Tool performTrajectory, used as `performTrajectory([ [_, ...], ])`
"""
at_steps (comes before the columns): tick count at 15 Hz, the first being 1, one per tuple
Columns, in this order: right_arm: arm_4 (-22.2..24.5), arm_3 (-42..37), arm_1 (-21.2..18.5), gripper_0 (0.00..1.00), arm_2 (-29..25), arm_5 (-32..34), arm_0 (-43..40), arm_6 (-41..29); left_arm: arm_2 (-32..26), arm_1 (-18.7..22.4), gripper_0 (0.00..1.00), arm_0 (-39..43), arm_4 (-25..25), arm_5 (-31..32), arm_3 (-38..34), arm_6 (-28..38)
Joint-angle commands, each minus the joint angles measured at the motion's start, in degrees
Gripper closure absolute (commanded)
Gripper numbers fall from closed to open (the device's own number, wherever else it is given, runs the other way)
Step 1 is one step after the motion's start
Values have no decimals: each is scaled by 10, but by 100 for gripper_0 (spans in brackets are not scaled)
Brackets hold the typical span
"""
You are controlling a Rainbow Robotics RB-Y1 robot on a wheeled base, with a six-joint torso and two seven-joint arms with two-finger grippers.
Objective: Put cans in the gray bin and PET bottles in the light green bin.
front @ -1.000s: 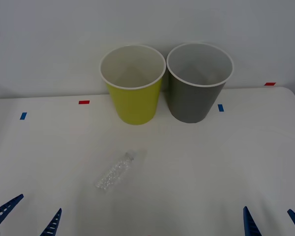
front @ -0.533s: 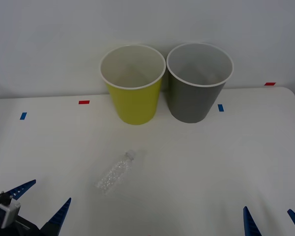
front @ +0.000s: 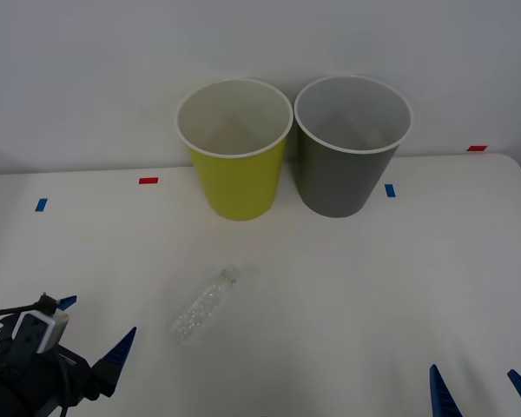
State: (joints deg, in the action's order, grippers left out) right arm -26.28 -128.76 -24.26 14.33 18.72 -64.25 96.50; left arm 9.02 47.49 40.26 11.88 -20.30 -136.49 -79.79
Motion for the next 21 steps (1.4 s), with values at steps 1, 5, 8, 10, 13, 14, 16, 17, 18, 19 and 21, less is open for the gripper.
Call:
performTrajectory([
  [1,0,0,0,0,0,0,0,0,2,15,0,-55,68,-99,-26,-1],
  [5,0,0,0,0,0,0,0,0,2,41,0,-141,147,-210,-40,-9],
  [8,0,0,0,0,0,0,0,0,2,41,0,-202,193,-330,-71,-12],
  [10,0,0,0,0,0,0,0,0,2,38,0,-246,212,-419,-83,-12],
  [13,0,0,0,0,0,0,0,0,2,30,0,-303,250,-498,-83,2],
  [14,0,0,0,0,0,0,0,0,2,24,0,-316,262,-519,-83,6],
  [16,0,0,0,0,0,0,0,0,3,6,0,-334,268,-548,-83,11],
  [17,0,0,0,0,0,0,0,0,6,-3,0,-337,270,-550,-83,14],
  [18,0,0,0,0,0,0,0,0,24,-3,0,-341,258,-550,-83,18],
  [19,0,0,0,0,0,0,0,0,43,0,0,-351,251,-549,-83,32],
  [21,0,0,0,0,0,0,0,0,78,10,0,-372,247,-548,-83,81],
])
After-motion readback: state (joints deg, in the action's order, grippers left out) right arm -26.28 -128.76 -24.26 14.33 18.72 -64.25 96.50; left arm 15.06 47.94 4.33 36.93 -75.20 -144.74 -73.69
